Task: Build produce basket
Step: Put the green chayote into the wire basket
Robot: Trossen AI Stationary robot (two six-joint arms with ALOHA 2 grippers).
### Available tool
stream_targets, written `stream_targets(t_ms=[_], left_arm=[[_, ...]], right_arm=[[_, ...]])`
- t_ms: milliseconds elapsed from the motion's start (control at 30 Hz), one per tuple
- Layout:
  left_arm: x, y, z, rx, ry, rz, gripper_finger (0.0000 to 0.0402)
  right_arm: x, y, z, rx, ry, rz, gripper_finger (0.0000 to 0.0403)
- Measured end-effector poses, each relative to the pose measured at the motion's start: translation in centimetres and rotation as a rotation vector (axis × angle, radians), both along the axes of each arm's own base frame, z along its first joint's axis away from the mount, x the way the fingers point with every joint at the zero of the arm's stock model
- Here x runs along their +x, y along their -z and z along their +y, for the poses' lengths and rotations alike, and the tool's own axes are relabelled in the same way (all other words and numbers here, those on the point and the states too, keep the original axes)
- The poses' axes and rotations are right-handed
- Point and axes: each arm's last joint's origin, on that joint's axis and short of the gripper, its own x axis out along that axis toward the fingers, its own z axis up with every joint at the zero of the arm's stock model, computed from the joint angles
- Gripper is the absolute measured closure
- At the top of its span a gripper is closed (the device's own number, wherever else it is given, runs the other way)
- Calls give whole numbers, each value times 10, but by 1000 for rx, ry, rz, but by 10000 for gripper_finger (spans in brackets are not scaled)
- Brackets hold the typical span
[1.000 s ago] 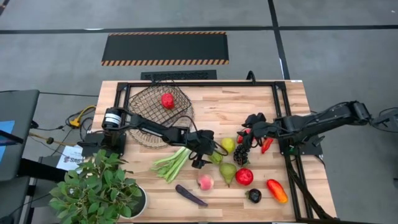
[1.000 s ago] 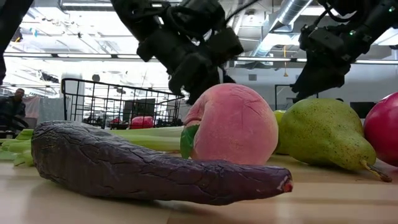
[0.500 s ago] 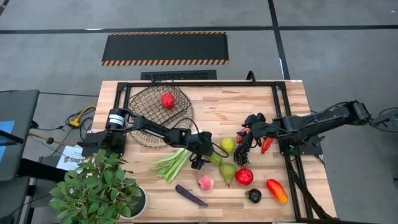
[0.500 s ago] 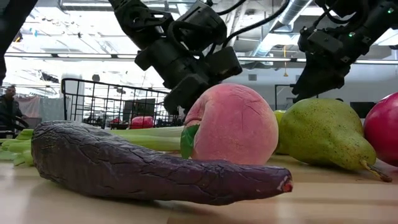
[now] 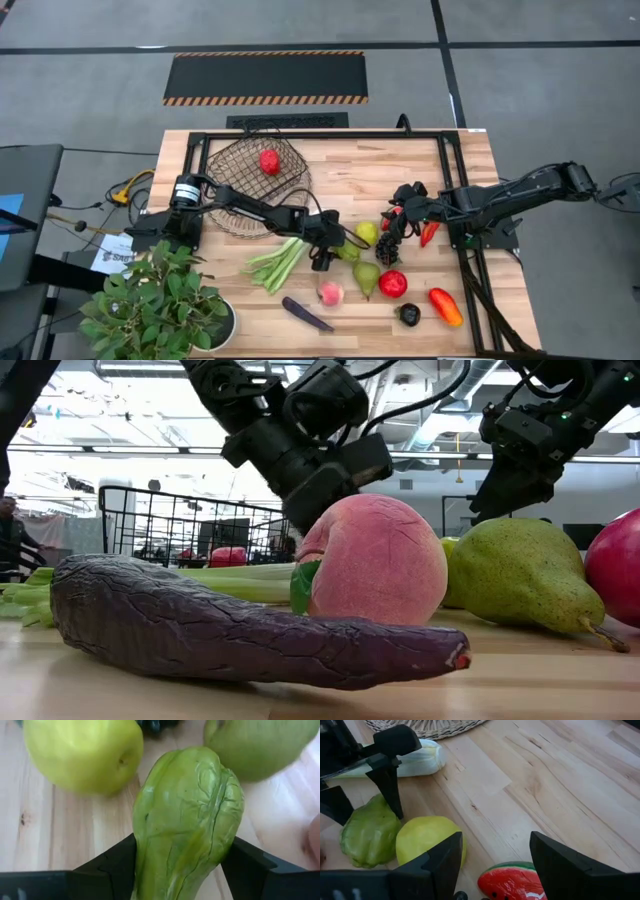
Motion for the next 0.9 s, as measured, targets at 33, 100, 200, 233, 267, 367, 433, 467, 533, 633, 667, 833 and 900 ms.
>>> stream_targets(t_ms=[33, 100, 200, 233, 267, 367, 433, 467, 533, 633, 667, 833, 900], left_arm=[[2, -4, 0, -3, -5, 0, 178], [6, -11, 0, -8, -22, 0, 178], [9, -23, 2, 5, -45, 34, 178], [11, -28, 3, 11, -54, 33, 178], [10, -33, 5, 19, -65, 41, 178], [10, -50, 11, 41, -105, 46, 178], [5, -62, 15, 56, -134, 61, 178], [4, -68, 17, 60, -149, 57, 178], [-2, -82, 21, 69, -183, 40, 178], [-13, -104, 29, 98, -279, 17, 178], [-18, -111, 31, 114, -317, 18, 178], [-47, -146, 45, 245, -519, 6, 177], [-61, -159, 52, 307, -621, 5, 177]], right_arm=[[0, 0, 0, 0, 0, 1, 148], [0, 0, 0, 0, 0, 4, 148], [0, 0, 0, 0, 0, 5, 148], [0, 0, 0, -1, 0, 6, 148], [0, 0, 0, -1, 0, 7, 148], [-1, 1, 0, -1, 0, 9, 148], [-1, 1, 0, -1, 0, 9, 148], [-1, 1, 0, -1, 0, 9, 148], [-1, 1, 0, -1, 0, 10, 148], [-1, 1, 0, -1, 0, 10, 148], [-1, 1, 0, -1, 0, 10, 148], [-1, 1, 0, -2, 0, 13, 148], [-1, 1, 0, -2, 0, 16, 148]])
